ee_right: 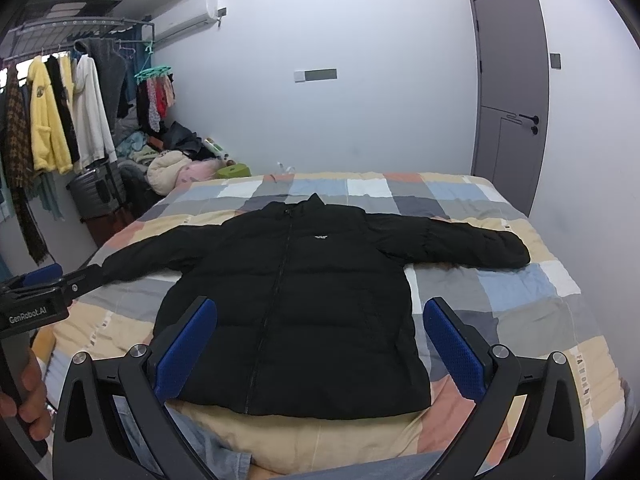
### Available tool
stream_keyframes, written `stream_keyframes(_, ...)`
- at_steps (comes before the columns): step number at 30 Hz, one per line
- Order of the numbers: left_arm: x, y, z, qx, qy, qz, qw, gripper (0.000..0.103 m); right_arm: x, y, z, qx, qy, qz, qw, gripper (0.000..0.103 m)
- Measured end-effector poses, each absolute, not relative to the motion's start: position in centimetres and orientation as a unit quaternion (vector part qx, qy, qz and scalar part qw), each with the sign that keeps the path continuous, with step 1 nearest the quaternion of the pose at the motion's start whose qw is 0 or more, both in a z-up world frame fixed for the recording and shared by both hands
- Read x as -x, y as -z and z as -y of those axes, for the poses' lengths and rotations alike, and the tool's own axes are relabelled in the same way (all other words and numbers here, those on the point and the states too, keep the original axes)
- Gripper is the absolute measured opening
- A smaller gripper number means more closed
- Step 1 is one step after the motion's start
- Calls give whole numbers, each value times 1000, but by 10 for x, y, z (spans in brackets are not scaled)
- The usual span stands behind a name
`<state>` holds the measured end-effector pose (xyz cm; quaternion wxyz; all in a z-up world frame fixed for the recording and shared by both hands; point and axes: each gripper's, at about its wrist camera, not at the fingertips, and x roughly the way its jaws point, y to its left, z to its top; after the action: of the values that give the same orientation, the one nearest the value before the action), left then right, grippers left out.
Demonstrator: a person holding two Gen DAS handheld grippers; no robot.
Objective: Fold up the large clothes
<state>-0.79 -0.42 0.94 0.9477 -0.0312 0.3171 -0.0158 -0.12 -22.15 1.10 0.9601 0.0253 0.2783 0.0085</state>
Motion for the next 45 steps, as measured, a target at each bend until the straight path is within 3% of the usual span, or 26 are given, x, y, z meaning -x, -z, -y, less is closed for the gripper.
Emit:
stream_keyframes(38,-9,6,-8,76,5,-314,946,103,-19,11,272,-92,-18,-251,964,103)
stream_keyframes(45,-31,11,3,68,18,-269,961,103,-48,11,309,-85,14,-249,965,103)
